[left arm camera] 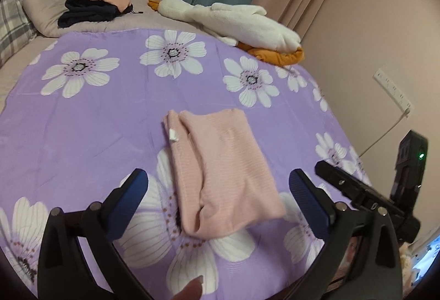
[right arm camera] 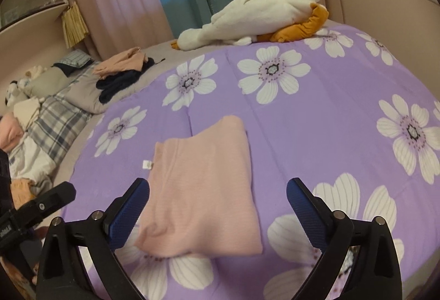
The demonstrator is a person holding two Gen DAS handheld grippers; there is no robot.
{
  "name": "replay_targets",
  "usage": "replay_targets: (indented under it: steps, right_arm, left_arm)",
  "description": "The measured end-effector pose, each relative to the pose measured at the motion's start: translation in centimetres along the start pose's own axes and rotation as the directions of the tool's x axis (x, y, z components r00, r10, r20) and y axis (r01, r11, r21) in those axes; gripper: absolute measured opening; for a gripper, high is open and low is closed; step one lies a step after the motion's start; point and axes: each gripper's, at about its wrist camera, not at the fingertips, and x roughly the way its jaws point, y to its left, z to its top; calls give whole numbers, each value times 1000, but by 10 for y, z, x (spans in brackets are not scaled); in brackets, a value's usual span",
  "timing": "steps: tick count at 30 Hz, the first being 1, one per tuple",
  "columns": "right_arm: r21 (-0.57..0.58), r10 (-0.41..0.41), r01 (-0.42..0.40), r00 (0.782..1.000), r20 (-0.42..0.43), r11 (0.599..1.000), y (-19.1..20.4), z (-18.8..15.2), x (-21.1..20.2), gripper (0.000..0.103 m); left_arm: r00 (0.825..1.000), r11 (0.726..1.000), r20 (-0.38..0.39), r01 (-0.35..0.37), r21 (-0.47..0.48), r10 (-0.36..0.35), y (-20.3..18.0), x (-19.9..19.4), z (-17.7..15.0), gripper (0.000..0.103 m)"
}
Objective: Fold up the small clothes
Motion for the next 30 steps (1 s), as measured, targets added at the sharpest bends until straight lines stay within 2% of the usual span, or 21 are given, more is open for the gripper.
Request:
replay_targets:
  steps: [5,14,30]
  right_arm:
    - [-1,-10,10,1000,-11,1000,1,-9,-6,99]
    - [-20,-36,36,999,2,999,7,-15,-13,99]
    - [-37,-46,46,999,2,998,12,-18,-14,99]
  left_arm:
    - [994,995,-45,-93,44,95,-3,1,-15,102]
    - [990,992,-84,-109,56,113,-4,3,-30,102]
    - [993,994,-76,-89,64,94,-7,-2,-32,102]
